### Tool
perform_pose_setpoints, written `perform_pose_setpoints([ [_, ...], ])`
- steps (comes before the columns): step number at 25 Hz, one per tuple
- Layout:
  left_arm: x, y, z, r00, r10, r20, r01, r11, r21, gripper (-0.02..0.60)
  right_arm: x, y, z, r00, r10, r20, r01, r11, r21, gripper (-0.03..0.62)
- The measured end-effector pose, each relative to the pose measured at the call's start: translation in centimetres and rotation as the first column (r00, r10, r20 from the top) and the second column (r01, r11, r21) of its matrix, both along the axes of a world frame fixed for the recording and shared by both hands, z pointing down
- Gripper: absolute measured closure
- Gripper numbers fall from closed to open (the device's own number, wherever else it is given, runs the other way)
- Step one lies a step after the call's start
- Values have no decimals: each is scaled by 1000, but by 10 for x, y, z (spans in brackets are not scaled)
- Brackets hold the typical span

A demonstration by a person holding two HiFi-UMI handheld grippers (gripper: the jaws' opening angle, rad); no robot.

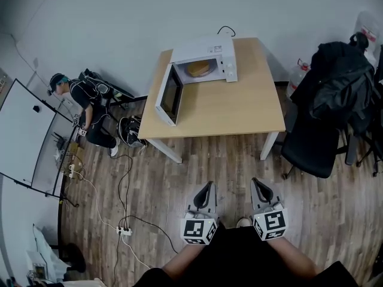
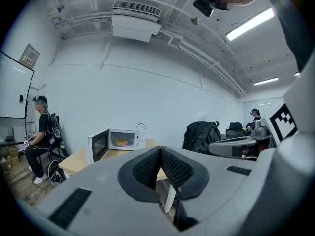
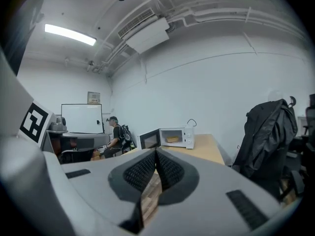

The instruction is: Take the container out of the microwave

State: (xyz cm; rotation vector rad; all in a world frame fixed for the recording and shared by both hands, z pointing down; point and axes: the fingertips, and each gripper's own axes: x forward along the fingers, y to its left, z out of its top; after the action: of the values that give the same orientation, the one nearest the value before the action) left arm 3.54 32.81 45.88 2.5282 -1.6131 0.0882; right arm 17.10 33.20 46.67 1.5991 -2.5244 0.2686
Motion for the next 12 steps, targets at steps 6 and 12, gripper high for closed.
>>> perform_pose_setpoints([
  [6,-7,-21,-2,1000,-15,-3,15,1000,8,569,-2,-6,3,1000,-10,8,10,1000,-10,534],
  [12,0,-44,14,999,37,-14,-38,999,-23,569,-2,-32,12,1000,8,-4,-8,999,-38,534],
])
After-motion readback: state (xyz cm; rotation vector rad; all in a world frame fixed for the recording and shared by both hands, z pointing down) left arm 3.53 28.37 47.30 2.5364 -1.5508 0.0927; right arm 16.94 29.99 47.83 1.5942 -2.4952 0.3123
